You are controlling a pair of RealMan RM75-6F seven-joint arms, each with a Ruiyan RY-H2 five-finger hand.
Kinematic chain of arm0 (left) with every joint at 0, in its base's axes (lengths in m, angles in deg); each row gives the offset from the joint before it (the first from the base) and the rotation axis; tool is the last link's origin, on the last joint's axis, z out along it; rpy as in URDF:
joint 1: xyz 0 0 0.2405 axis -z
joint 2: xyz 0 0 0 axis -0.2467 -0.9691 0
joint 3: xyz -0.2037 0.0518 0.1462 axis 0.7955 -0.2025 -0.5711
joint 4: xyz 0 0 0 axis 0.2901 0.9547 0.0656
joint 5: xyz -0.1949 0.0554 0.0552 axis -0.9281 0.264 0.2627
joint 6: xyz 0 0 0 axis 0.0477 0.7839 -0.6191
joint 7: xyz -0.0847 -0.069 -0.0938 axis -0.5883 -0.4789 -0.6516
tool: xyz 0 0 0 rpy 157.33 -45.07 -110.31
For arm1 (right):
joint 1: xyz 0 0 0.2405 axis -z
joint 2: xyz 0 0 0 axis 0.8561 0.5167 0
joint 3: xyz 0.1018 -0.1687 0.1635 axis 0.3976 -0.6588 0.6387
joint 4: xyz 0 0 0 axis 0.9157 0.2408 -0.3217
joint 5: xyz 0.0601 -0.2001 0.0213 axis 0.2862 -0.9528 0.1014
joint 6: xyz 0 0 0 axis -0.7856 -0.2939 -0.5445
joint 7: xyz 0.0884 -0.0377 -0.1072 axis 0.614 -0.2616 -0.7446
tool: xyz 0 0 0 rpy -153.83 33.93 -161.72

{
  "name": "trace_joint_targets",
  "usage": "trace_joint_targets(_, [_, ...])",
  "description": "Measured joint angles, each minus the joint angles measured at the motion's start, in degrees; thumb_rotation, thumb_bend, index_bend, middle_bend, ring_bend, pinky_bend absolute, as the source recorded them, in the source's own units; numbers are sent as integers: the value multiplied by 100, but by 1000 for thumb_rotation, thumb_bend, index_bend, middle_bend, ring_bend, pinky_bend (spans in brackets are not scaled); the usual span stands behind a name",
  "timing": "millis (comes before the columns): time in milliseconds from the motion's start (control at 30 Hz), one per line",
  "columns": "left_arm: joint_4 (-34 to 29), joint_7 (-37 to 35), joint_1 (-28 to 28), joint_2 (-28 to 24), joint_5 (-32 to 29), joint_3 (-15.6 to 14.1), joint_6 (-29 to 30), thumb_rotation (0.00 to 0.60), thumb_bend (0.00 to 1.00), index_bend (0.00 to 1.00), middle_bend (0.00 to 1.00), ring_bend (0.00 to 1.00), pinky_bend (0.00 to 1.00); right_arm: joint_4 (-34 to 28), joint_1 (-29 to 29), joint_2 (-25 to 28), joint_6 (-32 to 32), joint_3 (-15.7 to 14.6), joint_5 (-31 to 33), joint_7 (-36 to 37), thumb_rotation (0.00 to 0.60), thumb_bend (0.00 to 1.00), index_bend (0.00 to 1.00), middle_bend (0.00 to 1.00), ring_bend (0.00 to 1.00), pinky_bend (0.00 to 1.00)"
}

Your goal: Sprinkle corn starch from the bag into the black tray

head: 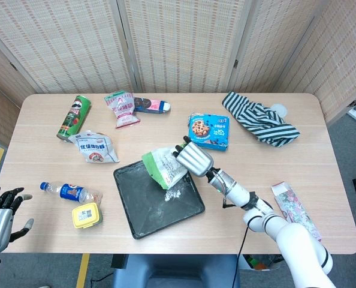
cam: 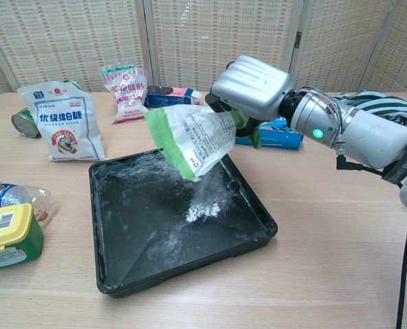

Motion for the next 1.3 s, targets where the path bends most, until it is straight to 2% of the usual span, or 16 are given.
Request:
trace_joint_targets(367, [-142,180,79,-17,-10,12,-99,600,330,315,216,200,70,-245,507,-68,358,449,822,2530,600,457,1000,656,774,379])
trace_joint_targets(667, [-289,332,141,-37,-4,16,-161,600,329,313,216,200,70,-498,788,156,1256,564,1199,4998,600,457,1000,656,781,388])
trace_joint_targets(933, [-338,378,132,-54,-28,-3,-155,600,330,313,216,200,70,-250,889,219,1785,278,996,6866,600,458,1000,656,752,388])
trace_joint_targets(1133, [-359,383,120,-74,-46,-13,-146,600,330,314,216,200,70,293,908,49,1772,-108,574,7764,600,466,1000,656,725,373])
trace_joint_targets(1300, [-378,393,121,-85,-45,-15,-141,600,329,316,216,200,70,681,953,-128,1469,-434,226,8152,600,466,1000,656,705,358])
